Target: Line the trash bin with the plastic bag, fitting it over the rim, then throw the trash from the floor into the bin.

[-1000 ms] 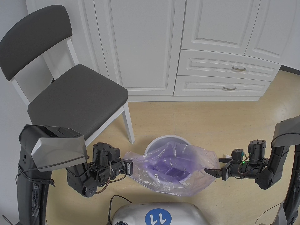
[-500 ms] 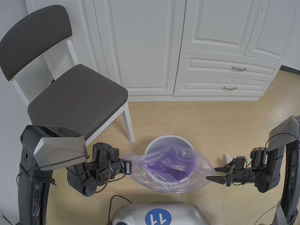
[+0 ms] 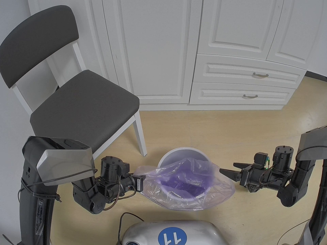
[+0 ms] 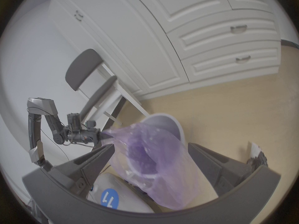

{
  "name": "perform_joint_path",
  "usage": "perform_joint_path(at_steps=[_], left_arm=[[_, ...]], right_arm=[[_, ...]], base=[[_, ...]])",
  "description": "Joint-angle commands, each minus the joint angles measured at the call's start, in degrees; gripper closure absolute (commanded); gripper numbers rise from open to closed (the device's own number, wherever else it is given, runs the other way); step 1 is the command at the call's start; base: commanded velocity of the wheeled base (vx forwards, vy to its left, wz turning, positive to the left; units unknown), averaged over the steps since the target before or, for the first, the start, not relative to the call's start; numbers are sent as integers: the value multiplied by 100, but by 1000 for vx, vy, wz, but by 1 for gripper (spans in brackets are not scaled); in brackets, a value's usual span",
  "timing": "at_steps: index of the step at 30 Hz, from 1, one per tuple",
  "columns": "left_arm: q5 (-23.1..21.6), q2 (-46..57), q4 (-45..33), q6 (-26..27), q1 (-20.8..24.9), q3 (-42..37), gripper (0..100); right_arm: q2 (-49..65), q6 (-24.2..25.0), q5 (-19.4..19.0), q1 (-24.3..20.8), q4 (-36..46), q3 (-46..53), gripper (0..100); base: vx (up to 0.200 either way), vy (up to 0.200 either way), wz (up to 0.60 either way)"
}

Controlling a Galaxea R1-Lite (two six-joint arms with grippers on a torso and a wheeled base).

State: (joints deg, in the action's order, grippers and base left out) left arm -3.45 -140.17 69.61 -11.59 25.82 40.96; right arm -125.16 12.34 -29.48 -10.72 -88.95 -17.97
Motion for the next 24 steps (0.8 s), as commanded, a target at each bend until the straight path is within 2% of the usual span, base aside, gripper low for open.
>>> perform_joint_path(at_steps=[1,6,9,10,11,12,13,14,15,21,22,24], left_arm=[[2,42,9,26,-16,-44,0],[-51,253,9,113,-42,-264,0],[-51,385,-9,324,-42,-378,0],[-51,446,-9,421,-42,-466,0],[-51,446,-9,421,-42,-466,0],[-51,508,0,483,-42,-554,0],[-59,631,9,588,-42,-677,0],[-59,701,0,641,-42,-739,0],[-59,763,-9,694,-33,-791,0],[-68,1193,-26,869,20,-1178,0],[-68,1334,-9,922,55,-1380,0],[-77,1448,44,966,81,-1521,0]], right_arm=[[537,6,39,-291,-105,-102,0],[370,-109,162,-537,-105,-471,0],[36,-539,821,-572,-105,-831,0],[-158,-812,1427,-572,-105,-1060,0],[-158,-812,1427,-572,-105,-1060,0],[-325,-1084,2113,-581,-105,-1297,0],[-448,-1471,3159,-625,-105,-1490,0],[-439,-1638,3598,-660,-105,-1481,0],[-413,-1735,3765,-704,-105,-1455,0],[53,-1796,3616,-950,10,-1253,0],[378,-1726,3607,-1020,361,-1121,0],[589,-1647,3607,-1029,519,-954,0]], base=[[0,0,0],[0,0,0],[0,0,0],[0,0,0],[0,0,0],[0,0,0],[0,0,0],[0,0,0],[0,0,0],[0,0,0],[0,0,0],[0,0,0]])
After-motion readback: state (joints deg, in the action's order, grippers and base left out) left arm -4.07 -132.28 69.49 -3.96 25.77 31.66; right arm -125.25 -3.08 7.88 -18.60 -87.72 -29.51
